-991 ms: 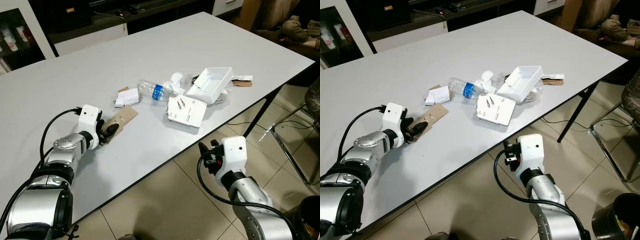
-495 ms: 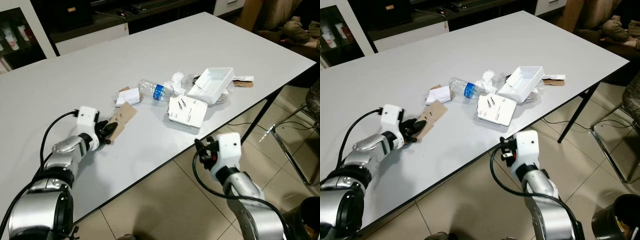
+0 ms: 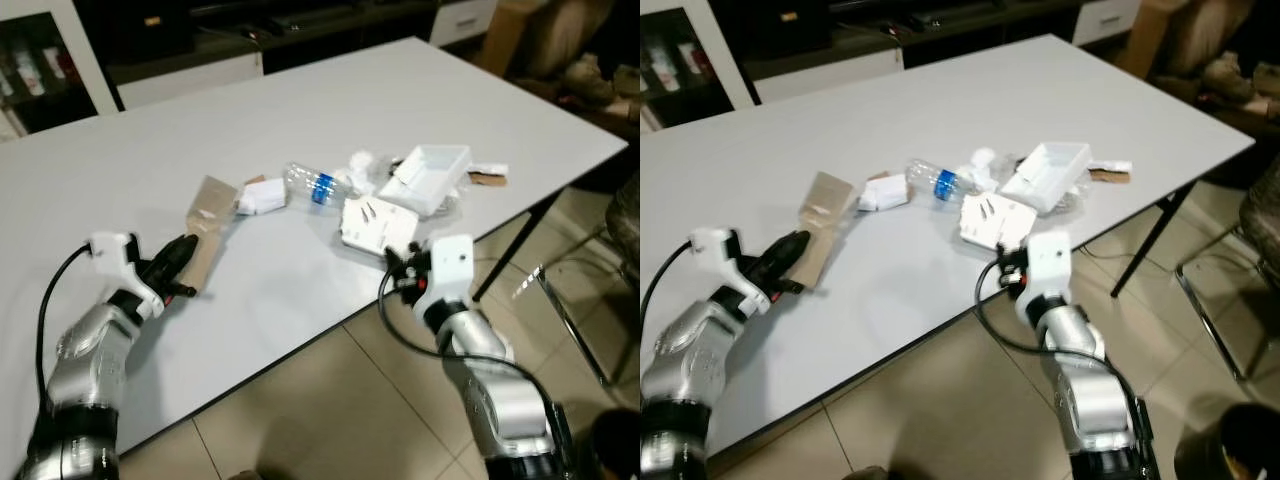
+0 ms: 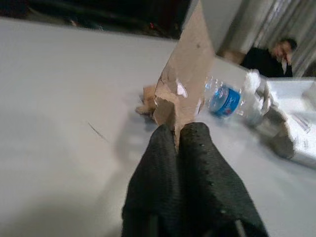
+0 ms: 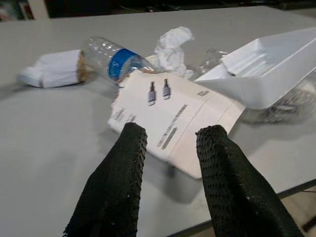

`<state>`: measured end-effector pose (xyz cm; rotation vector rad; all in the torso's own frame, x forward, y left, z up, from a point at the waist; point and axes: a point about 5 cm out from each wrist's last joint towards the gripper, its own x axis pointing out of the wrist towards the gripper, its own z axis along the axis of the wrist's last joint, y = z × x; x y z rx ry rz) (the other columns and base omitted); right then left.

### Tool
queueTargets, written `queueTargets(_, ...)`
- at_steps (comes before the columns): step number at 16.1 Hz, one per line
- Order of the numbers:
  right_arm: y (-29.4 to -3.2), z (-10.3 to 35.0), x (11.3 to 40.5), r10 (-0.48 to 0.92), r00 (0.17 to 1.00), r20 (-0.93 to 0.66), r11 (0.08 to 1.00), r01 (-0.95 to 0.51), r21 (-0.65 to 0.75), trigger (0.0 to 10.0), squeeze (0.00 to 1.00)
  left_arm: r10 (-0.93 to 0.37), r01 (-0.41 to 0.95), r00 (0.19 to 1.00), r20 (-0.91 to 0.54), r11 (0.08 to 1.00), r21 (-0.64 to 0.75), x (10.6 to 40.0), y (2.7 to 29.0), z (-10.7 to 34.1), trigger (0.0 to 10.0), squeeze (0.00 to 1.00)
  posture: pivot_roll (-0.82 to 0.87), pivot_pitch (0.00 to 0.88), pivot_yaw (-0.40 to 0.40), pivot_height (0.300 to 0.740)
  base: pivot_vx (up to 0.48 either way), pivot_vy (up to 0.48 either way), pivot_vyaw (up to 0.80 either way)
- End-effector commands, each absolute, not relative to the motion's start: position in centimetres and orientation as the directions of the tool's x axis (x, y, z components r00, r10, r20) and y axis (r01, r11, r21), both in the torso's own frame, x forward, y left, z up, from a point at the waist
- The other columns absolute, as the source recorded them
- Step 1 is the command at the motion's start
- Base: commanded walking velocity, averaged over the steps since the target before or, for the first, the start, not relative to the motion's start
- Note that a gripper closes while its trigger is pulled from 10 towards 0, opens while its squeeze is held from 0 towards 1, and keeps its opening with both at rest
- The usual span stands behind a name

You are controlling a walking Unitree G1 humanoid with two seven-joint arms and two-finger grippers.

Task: Picking trash to rubbish bin

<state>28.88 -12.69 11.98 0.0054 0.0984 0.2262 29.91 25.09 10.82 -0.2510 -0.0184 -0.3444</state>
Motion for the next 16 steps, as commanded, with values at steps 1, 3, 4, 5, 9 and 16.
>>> queueTargets(1, -13.2, 11.8, 29.6, 0.185, 0.978, -0.095, 0.983, -0.185, 0.011, 10.0, 0.0, -0.304, 0.32, 0.947, 0.102, 0.919, -0.232, 29.6, 25.0, 12.1, 0.0, 0.0, 0.09, 0.0, -0.025, 0.74, 0.0, 0.0, 0.0)
queueTargets(3, -14.1, 11.4, 32.0, 0.123, 0.984, -0.129, 0.992, -0.121, 0.026, 10.0, 1.0, -0.245, 0.26, 0.965, 0.091, 0.936, -0.239, 27.9, 23.6, 13.0, 0.0, 0.0, 0.11, 0.003, -0.037, 0.74, 0.0, 0.0, 0.0)
queueTargets(4, -14.2, 11.3, 33.0, 0.132, 0.982, -0.136, 0.991, -0.128, 0.04, 10.0, 1.0, -0.216, 0.23, 0.973, 0.081, 0.94, -0.252, 27.2, 22.9, 13.5, 0.0, 0.0, 0.11, 0.009, -0.038, 0.74, 0.0, 0.0, 0.0)
queueTargets(5, -14.3, 11.3, 34.0, 0.134, 0.981, -0.142, 0.987, -0.119, 0.106, 10.0, 1.0, -0.189, 0.203, 0.979, 0.081, 0.947, -0.249, 26.6, 22.6, 13.9, 0.0, 0.0, 0.12, 0.017, -0.041, 0.74, 0.0, 0.0, 0.0)
queueTargets(9, -15.1, 11.1, 36.5, 0.058, 0.985, -0.164, 0.979, -0.023, 0.204, 10.0, 1.0, -0.151, 0.157, 0.987, 0.054, 0.976, -0.153, 24.5, 22.0, 15.3, 0.0, 0.0, 0.17, 0.038, -0.063, 0.74, 0.0, 0.0, 0.0)
queueTargets(16, -16.6, 10.2, 37.5, -0.01, 0.972, -0.235, 0.839, 0.136, 0.526, 10.0, 0.05, -0.178, 0.18, 0.984, 0.028, 0.98, -0.086, 23.0, 21.1, 17.5, 0.0, 0.0, 0.23, 0.063, -0.094, 0.74, 0.0, 0.0, 0.0)
